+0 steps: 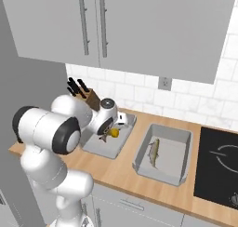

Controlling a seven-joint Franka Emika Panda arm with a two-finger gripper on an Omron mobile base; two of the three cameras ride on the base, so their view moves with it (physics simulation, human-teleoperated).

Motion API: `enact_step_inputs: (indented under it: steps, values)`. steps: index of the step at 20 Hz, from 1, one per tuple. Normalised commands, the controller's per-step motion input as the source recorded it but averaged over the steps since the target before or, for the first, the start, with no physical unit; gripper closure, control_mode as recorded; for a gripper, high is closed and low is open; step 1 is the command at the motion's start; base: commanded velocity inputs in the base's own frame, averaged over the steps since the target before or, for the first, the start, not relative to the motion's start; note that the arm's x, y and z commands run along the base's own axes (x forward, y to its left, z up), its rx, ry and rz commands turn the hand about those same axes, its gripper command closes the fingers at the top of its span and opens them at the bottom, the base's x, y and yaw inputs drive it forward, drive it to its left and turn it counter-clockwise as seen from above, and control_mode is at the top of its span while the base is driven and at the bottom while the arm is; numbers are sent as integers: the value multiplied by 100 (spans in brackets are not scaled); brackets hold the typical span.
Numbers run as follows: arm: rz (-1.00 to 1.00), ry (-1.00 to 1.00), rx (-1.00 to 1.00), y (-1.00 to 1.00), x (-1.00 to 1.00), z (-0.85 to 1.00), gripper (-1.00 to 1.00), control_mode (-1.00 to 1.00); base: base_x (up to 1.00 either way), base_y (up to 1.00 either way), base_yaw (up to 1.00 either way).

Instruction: Place one lemon and one fish in each tupperware on the nearby counter, to pack two identical lunches.

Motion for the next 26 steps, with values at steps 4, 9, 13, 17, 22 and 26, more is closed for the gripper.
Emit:
enact_step_inputs:
  steps: [4, 9, 13, 17, 22, 26]
  values:
    - [2, -20, 0, 5, -71, 50, -100, -100, 0, 0, 0]
    - [1, -7, 0, 8, -100, 94, -100, -100, 0, 0, 0]
    - [0, 0, 0, 2, -100, 100, -100, -100, 0, 0, 0]
    - [0, 0, 0, 2, -99, 100, -100, -100, 0, 0, 0]
    - [0, 4, 15, 15, -92, 94, -100, -100, 0, 0, 0]
    - [0, 1, 2, 30, -71, 86, -100, -100, 0, 0, 0]
